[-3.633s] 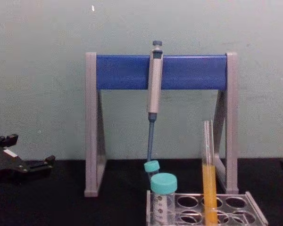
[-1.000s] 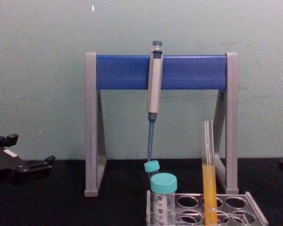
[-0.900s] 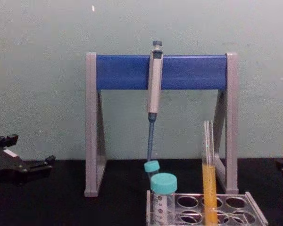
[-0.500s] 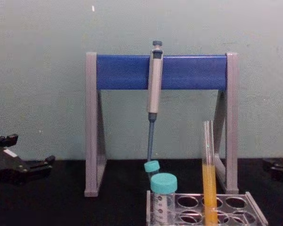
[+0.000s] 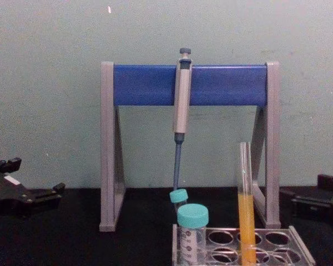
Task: Pick up the test tube from the test tube rack, shake it, then place it back into the test tube rack.
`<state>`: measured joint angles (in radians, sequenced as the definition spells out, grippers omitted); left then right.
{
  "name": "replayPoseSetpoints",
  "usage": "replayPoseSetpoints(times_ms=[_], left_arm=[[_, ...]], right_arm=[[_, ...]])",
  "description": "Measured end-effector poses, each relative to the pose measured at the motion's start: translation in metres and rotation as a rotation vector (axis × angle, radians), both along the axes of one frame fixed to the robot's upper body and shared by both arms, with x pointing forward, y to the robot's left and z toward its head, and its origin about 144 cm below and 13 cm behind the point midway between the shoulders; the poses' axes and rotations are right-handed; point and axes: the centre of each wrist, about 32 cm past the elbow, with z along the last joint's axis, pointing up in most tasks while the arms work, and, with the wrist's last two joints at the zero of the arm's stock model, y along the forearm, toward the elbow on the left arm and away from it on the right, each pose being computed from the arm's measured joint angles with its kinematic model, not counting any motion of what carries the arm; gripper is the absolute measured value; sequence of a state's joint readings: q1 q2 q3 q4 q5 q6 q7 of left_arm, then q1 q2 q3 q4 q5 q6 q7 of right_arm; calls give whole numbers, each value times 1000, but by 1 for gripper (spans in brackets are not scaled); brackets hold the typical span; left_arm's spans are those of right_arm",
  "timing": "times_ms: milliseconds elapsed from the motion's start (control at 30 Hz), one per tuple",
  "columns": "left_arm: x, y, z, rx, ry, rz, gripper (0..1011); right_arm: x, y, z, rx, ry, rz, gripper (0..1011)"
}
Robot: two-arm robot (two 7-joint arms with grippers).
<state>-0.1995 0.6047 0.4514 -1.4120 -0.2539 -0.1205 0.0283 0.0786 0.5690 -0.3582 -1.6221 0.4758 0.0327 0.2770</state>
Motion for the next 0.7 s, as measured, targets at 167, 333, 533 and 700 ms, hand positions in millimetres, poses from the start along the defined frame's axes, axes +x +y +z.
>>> replayPoseSetpoints(times_ms=[167, 333, 533, 700], left_arm=[[0, 0, 0, 0, 0, 0, 1001], [0, 0, 0, 0, 0, 0, 1001], [0, 0, 0, 0, 0, 0, 1001], [0, 0, 0, 0, 0, 0, 1001]], right_arm=[[1, 7, 4, 26, 33, 52, 1000], [3, 12, 7, 31, 63, 92, 1000], [9, 23, 10, 10, 101, 109, 1000], [19, 34, 10, -5, 131, 91, 1000]])
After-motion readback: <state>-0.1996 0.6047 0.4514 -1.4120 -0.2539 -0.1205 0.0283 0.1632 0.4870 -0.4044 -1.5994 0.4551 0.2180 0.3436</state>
